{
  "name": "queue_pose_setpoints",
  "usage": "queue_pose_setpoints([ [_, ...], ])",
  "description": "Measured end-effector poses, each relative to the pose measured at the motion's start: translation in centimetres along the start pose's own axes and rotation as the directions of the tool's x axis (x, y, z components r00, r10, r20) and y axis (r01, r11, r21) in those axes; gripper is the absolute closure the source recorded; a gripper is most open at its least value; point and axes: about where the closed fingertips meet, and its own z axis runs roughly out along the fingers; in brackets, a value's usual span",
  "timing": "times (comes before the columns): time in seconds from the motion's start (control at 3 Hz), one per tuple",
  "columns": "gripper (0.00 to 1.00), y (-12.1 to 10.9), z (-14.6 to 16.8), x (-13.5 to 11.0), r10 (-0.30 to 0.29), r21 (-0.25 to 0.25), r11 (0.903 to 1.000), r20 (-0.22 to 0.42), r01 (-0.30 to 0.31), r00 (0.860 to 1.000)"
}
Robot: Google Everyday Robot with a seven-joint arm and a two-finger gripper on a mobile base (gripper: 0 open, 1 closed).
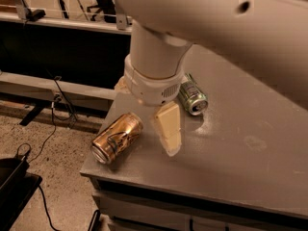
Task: Pick orange can
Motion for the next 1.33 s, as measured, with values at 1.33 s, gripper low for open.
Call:
queue_pose_setpoints([
  [1.33, 0.39, -1.2, 5.4, -6.5, -0.182, -0.06, 0.9799, 0.114, 0.19, 0.977],
])
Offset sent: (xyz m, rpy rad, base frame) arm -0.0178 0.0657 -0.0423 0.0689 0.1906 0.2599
